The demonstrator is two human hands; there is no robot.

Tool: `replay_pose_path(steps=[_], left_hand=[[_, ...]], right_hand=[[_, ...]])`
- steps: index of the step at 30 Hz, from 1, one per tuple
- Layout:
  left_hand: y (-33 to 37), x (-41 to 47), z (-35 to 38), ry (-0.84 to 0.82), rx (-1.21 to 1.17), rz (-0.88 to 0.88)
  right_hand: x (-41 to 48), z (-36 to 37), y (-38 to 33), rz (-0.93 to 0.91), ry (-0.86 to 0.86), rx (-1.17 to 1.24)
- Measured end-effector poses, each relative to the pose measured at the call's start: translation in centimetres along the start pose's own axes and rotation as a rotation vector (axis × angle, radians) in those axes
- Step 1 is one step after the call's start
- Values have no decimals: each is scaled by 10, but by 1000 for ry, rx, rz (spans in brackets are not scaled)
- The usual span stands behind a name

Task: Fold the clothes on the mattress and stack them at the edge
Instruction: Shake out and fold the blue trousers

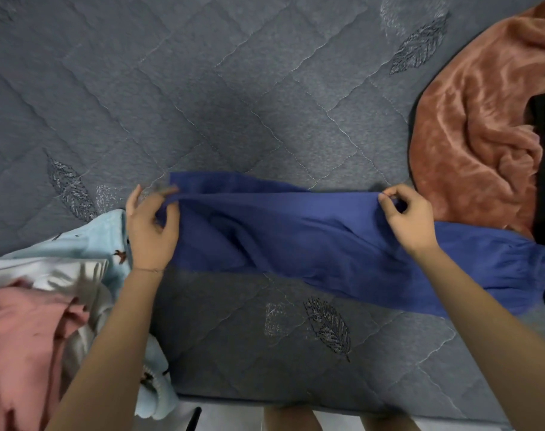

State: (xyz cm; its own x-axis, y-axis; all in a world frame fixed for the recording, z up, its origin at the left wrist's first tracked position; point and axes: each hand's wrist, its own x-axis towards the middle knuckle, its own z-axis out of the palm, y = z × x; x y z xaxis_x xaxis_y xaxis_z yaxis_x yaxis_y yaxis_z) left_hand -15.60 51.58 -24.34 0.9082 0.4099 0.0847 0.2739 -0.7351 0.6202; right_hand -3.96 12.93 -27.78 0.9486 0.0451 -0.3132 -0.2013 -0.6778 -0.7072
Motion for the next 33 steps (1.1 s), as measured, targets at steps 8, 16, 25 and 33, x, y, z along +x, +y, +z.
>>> replay_pose_path(steps=[8, 16, 25, 33], left_hand=[[-21, 50, -24, -278, 28, -322], [-16, 43, 39, -195, 511, -45], [23, -51, 105, -611, 540, 98], [79, -72, 133, -426, 487, 62]], right_hand=[[22, 1, -7, 37, -45, 108], [30, 10, 10, 50, 33, -223], [-20, -11, 48, -75, 41, -299], [-48, -73, 80, 1, 162, -259]])
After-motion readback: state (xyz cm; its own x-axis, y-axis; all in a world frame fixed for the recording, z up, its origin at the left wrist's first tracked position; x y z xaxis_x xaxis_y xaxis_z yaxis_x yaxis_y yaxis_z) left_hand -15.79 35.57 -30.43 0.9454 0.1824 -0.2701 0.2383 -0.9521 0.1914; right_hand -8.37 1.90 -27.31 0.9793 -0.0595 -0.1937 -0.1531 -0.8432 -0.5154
